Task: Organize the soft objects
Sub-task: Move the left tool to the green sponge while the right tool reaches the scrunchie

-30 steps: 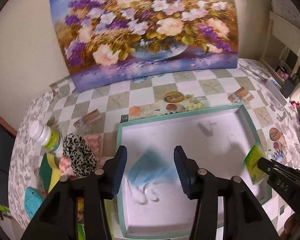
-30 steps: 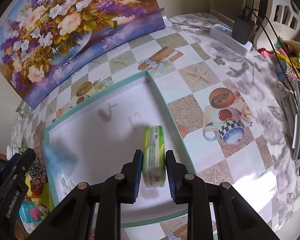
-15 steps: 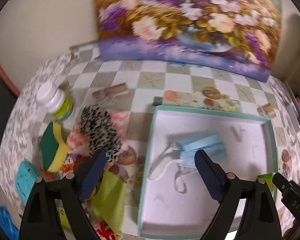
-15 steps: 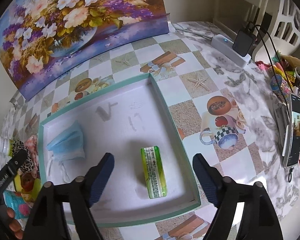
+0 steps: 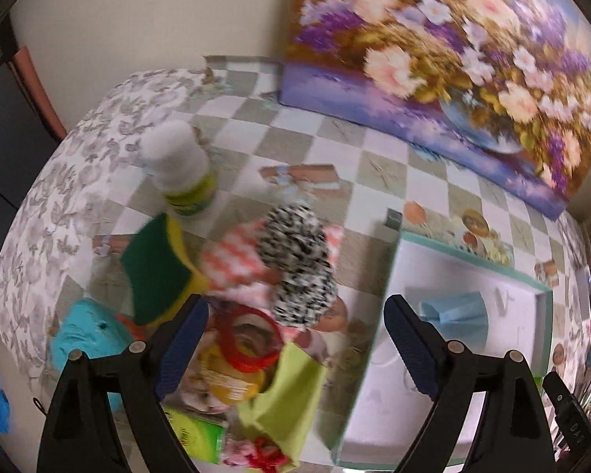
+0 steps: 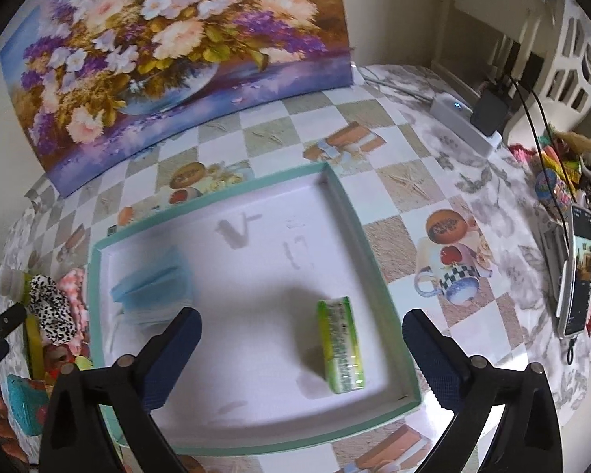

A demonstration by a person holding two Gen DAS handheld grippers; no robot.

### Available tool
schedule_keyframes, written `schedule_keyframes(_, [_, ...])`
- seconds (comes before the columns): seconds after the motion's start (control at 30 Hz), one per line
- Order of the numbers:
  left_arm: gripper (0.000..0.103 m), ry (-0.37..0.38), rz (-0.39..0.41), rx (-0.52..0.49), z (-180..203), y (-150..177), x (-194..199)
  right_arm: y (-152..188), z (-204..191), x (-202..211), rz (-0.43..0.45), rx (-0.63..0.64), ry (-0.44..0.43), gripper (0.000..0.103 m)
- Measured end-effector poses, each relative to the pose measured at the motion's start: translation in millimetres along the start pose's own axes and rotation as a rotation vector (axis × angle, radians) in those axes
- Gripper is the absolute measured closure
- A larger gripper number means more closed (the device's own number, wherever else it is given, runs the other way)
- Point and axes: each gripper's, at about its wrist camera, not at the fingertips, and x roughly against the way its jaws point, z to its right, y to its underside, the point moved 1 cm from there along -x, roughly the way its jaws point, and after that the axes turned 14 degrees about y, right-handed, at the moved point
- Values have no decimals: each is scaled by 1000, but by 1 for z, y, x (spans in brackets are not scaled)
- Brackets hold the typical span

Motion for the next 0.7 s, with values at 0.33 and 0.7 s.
schedule_keyframes(0.33, [12, -84, 29, 70, -52, -13, 40, -2, -30, 37, 97, -76, -110, 0])
schedule_keyframes(0.7, [12, -102, 79, 185, -104, -20, 69, 3, -63, 51, 112, -113, -241, 0])
